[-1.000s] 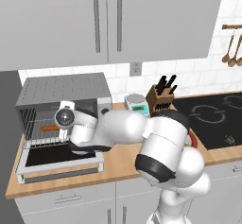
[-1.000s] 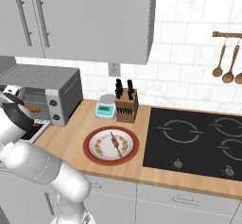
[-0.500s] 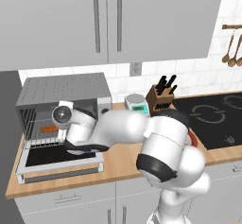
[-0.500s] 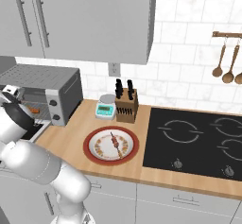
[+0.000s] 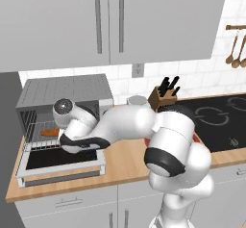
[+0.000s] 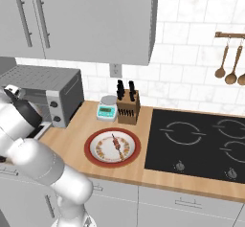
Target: Pick up the kebab skewer and baguette bread, and place them inside the toaster oven. Close the toaster oven door and start by setting the timer.
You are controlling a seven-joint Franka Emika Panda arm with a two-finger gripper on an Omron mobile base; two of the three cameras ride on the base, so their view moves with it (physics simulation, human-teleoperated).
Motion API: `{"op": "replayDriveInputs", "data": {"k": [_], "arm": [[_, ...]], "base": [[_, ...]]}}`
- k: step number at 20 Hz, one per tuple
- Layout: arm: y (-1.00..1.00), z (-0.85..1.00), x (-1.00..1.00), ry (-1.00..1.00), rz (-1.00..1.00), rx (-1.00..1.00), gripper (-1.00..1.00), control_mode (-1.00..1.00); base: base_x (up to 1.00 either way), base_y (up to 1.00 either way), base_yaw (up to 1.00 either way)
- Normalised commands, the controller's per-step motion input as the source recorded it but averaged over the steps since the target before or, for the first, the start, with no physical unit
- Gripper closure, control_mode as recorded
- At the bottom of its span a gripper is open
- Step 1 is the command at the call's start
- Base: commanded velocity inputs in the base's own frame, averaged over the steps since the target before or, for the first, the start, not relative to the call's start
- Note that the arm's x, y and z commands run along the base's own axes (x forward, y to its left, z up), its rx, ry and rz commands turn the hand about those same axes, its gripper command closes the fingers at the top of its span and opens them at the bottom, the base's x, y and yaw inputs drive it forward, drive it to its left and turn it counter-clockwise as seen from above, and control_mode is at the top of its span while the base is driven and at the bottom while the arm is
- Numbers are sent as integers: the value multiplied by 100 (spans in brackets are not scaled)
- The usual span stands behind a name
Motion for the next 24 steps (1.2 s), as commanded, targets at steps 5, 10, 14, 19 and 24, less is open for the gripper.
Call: {"op": "replayDriveInputs", "data": {"k": [5,10,14,19,24], "arm": [[0,13,-37,5,0,0,-100,-100],[-28,12,-79,0,-16,-3,-100,-100],[-92,6,-33,3,-27,-5,-100,-100],[-100,8,-43,1,-34,0,-100,-100],[-100,8,-39,4,-33,0,-100,-100]], "base": [[0,0,0],[0,0,0],[0,0,0],[0,0,0],[0,0,0]]}}
